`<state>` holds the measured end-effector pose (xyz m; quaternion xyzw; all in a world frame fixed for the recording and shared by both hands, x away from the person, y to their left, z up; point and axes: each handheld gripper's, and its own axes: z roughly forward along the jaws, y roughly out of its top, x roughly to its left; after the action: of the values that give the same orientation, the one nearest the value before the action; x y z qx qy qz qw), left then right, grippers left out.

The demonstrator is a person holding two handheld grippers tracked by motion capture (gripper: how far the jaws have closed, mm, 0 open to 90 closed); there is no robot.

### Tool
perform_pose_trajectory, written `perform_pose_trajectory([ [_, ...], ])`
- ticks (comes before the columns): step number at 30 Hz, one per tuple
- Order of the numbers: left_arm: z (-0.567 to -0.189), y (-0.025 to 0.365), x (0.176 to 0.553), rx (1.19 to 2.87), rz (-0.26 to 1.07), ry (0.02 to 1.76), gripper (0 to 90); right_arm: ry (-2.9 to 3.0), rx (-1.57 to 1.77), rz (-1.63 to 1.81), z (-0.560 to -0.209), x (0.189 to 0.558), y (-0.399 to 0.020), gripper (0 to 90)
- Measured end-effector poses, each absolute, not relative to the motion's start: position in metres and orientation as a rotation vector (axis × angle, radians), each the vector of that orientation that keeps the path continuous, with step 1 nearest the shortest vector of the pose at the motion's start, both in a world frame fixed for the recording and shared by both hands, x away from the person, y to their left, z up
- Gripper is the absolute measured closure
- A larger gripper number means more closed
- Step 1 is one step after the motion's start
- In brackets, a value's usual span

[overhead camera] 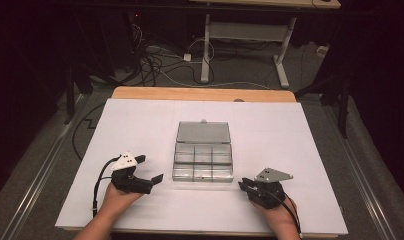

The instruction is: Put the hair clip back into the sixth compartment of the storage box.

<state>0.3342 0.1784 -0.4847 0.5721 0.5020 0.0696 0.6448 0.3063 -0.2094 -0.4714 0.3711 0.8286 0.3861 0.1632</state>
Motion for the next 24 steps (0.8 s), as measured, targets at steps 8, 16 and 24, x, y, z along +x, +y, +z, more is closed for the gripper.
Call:
perform_pose_trajectory([
  [8,-0.485,0.178,0.334,1.302,0.155,1.142,0.0,2.369,1.049,1.117,-0.470,0.306,-0.206,77.2],
  [16,-0.485,0.178,0.334,1.306,0.159,1.137,0.0,2.355,1.042,1.133,-0.466,0.305,-0.206,77.2],
  [24,-0.485,0.178,0.333,1.305,0.158,1.136,0.0,2.336,1.036,1.152,-0.459,0.304,-0.207,77.2],
])
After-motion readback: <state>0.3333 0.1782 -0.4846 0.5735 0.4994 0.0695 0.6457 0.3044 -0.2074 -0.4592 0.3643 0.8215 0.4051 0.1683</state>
